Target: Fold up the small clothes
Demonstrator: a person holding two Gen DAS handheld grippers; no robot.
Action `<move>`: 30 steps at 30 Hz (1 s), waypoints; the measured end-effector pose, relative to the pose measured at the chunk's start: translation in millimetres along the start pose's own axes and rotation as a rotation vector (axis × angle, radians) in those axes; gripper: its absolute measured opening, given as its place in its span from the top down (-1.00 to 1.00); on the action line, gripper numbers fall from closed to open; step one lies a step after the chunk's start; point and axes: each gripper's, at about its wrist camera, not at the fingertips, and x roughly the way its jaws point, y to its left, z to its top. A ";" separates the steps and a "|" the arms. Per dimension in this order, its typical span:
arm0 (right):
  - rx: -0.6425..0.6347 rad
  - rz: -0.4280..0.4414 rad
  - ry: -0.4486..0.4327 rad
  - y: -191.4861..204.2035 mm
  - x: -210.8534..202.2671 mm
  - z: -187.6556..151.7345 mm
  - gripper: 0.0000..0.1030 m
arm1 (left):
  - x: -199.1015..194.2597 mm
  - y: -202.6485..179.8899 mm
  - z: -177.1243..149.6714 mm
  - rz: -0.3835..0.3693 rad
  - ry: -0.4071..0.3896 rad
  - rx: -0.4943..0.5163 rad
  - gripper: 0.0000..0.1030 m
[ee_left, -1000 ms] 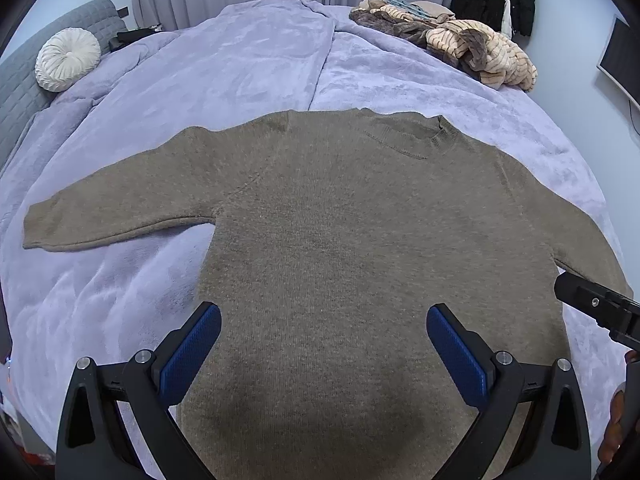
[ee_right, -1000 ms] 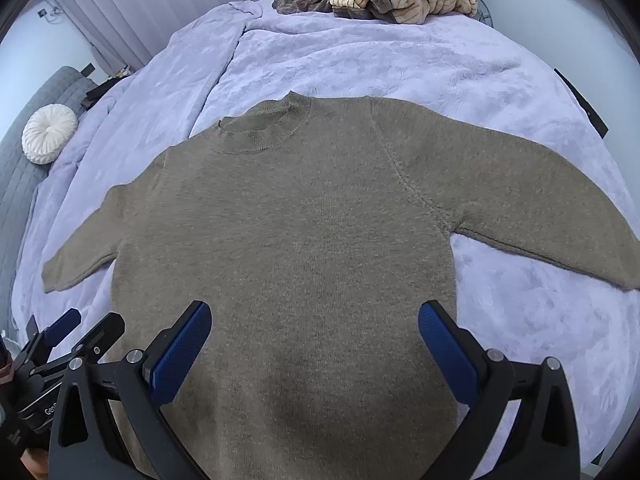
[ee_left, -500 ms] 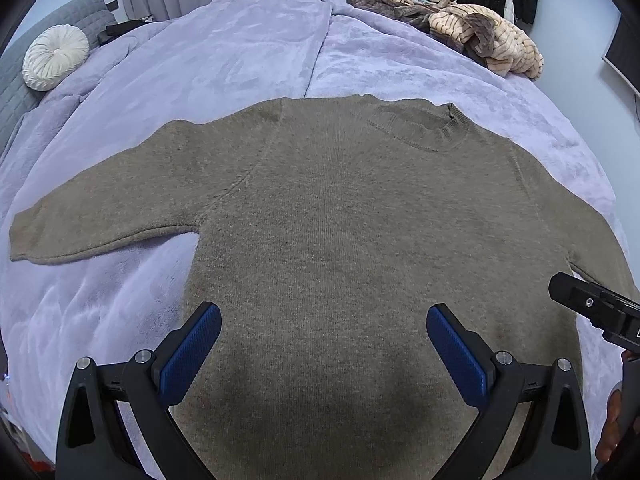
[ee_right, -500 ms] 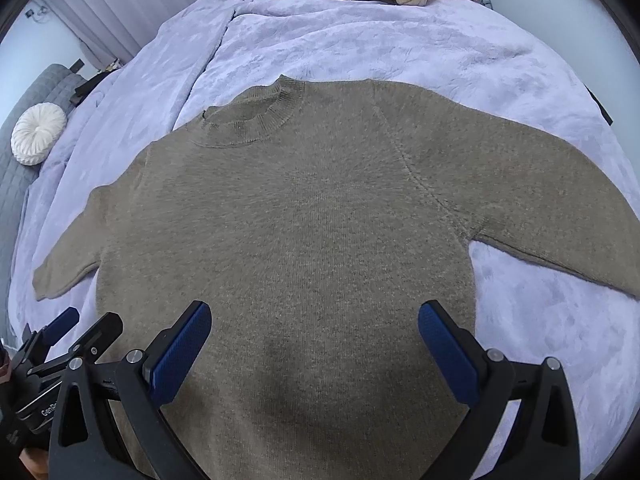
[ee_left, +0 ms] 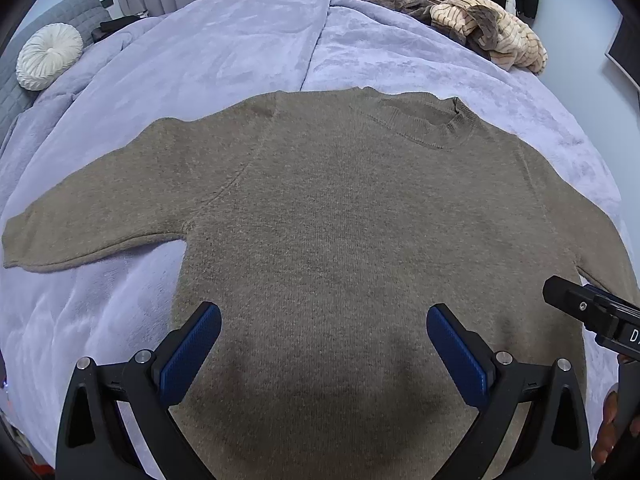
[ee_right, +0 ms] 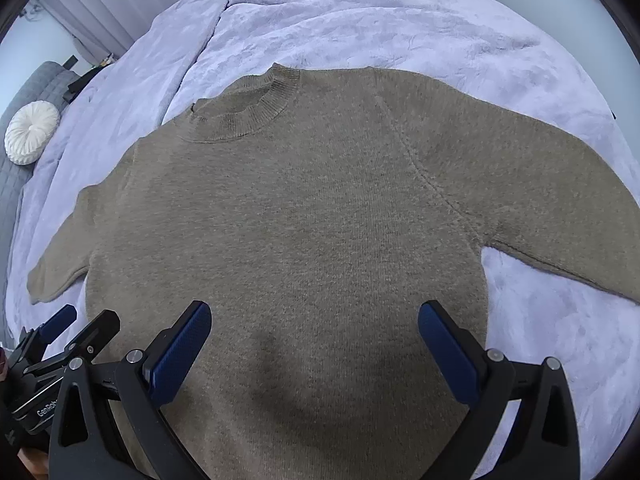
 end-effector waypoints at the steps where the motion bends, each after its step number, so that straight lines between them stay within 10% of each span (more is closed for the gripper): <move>1: 0.001 -0.001 0.001 -0.1 0.9 0.5 -1.00 | 0.7 0.0 0.2 -0.001 0.002 0.001 -1.00; 17: -0.036 0.006 -0.010 18.2 2.9 0.1 -1.00 | 14.0 30.8 6.0 -0.083 -0.014 -0.036 -1.00; 30: -0.109 0.072 0.066 78.3 24.8 -26.4 -1.00 | 18.1 292.1 -27.5 0.052 -0.168 -0.582 -1.00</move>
